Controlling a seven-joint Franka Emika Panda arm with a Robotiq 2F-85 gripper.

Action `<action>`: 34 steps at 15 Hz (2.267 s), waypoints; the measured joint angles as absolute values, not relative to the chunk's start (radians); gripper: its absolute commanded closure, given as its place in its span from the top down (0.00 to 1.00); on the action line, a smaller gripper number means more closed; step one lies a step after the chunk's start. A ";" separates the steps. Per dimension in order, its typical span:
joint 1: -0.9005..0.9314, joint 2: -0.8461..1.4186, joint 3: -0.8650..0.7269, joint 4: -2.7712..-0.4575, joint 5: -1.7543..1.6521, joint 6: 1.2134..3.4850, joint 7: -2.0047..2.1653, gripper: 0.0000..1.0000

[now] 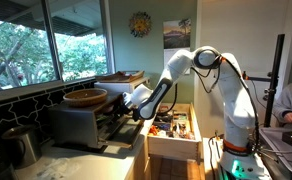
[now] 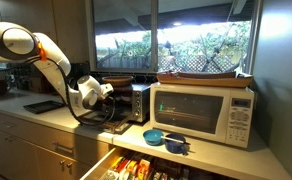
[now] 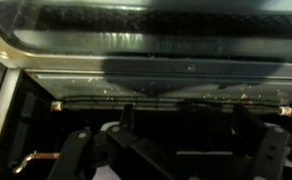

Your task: Pull the oven tray from the oven

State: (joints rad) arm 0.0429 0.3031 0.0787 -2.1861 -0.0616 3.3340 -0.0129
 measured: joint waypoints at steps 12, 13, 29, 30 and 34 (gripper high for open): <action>0.158 0.205 -0.015 -2.249 -0.056 3.423 -0.006 1.00; 0.158 0.215 -0.016 -2.253 -0.056 3.450 -0.009 1.00; 0.166 0.380 -0.014 -2.171 -0.055 3.667 -0.114 1.00; 0.166 0.381 -0.014 -2.170 -0.055 3.667 -0.120 1.00; 0.161 0.388 -0.007 -2.155 -0.056 3.648 -0.123 1.00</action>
